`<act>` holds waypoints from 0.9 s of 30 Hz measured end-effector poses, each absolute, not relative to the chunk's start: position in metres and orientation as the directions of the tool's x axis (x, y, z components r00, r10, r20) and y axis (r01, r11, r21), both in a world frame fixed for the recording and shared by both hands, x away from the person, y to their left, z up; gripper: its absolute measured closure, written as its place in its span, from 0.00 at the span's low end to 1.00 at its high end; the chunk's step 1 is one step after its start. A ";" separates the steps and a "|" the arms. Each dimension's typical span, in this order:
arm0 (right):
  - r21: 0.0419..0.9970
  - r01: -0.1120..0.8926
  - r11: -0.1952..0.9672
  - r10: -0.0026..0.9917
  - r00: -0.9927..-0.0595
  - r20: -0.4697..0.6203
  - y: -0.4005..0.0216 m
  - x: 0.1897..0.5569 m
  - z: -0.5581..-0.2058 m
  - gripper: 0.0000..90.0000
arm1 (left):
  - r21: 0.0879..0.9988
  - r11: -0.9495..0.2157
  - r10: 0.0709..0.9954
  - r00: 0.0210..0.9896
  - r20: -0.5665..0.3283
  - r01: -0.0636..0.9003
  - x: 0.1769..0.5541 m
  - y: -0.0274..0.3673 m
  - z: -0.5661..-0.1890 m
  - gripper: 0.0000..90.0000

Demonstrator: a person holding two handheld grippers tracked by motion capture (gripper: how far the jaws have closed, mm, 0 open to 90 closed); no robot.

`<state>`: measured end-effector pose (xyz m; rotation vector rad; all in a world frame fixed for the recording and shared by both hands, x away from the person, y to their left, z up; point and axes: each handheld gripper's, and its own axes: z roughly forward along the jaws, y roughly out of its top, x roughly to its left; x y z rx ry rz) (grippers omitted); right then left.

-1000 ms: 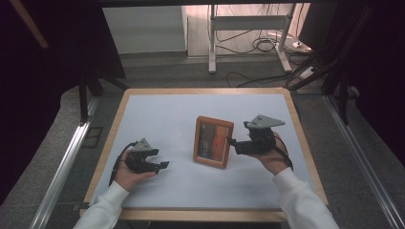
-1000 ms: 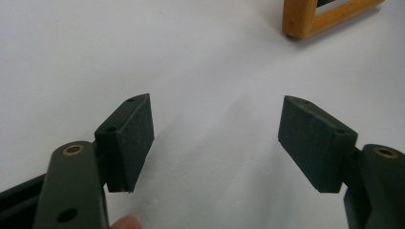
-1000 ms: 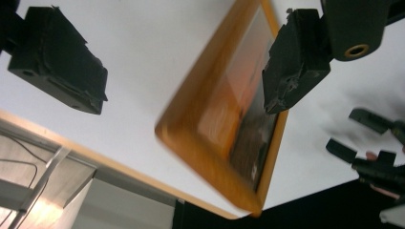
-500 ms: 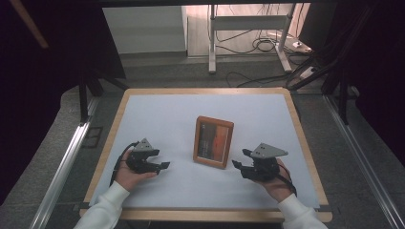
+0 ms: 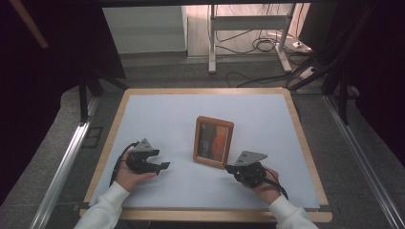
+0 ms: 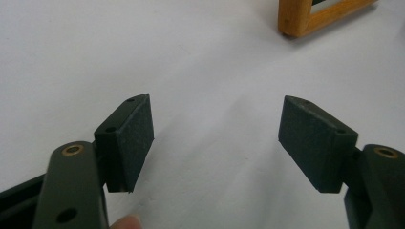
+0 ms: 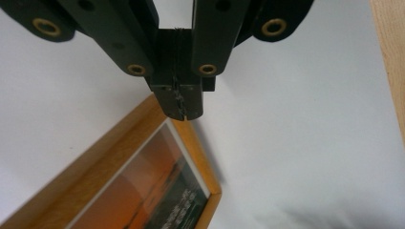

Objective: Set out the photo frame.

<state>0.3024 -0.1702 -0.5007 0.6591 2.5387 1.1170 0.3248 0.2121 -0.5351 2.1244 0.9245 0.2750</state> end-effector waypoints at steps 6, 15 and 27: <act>0.738 0.277 0.615 0.492 -0.867 -0.085 -0.158 0.303 -0.504 1.00 | 0.733 -0.426 0.697 0.709 -0.107 0.529 0.324 0.211 -0.536 0.31; 0.707 0.280 0.649 0.480 -0.872 -0.096 -0.144 0.311 -0.517 1.00 | 0.737 -0.426 0.693 0.713 -0.106 0.524 0.324 0.211 -0.535 0.31; 0.702 0.309 0.642 0.514 -0.853 -0.095 -0.147 0.323 -0.521 1.00 | 0.738 -0.431 0.689 0.717 -0.102 0.519 0.323 0.210 -0.534 0.31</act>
